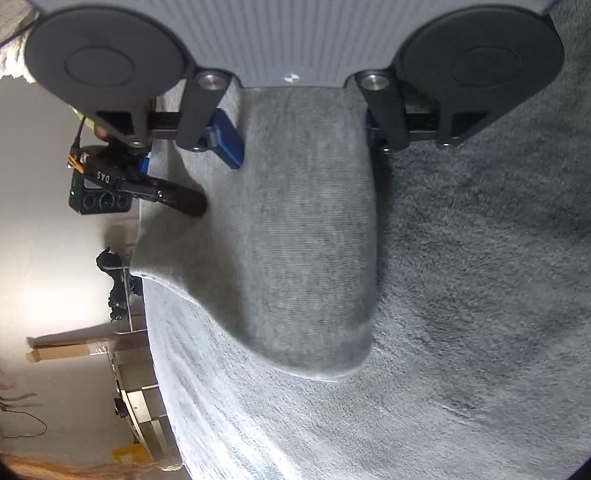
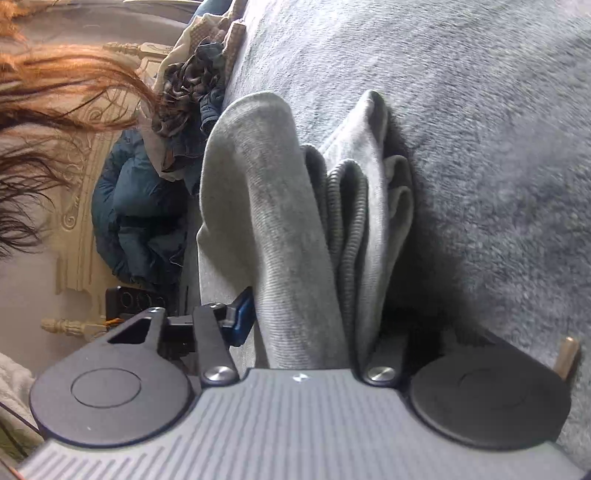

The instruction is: Fold clothes

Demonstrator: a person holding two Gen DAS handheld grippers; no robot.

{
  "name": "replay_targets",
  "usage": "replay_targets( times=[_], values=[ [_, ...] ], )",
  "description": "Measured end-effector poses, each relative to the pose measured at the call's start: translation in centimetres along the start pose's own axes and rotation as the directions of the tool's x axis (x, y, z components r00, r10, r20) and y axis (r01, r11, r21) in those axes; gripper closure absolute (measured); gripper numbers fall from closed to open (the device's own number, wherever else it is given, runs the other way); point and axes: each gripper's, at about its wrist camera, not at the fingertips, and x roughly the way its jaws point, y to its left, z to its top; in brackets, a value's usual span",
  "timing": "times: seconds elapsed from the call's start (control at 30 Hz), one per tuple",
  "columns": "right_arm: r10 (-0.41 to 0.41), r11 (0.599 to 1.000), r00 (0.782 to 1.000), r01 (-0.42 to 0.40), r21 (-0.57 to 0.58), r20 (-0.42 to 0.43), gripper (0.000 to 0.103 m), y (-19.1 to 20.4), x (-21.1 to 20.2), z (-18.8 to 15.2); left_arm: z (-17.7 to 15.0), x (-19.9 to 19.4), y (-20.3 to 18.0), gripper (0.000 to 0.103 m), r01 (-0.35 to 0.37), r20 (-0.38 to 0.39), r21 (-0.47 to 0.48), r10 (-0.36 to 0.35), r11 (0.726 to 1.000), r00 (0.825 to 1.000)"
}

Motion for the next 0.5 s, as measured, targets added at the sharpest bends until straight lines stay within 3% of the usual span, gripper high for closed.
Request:
replay_targets(
  times=[0.17, 0.5],
  values=[
    [-0.048, 0.998, 0.997, 0.05, -0.029, 0.062, 0.061, 2.4, -1.2, -1.2, 0.3, -0.7, -2.3, 0.058, -0.026, 0.009, -0.006, 0.026, 1.0, 1.0],
    [-0.076, 0.996, 0.983, 0.082, -0.027, 0.165, 0.063, 7.4, -5.0, -3.0, 0.0, -3.4, -9.8, 0.058, -0.018, -0.002, 0.079, 0.018, 0.997, 1.0]
  ],
)
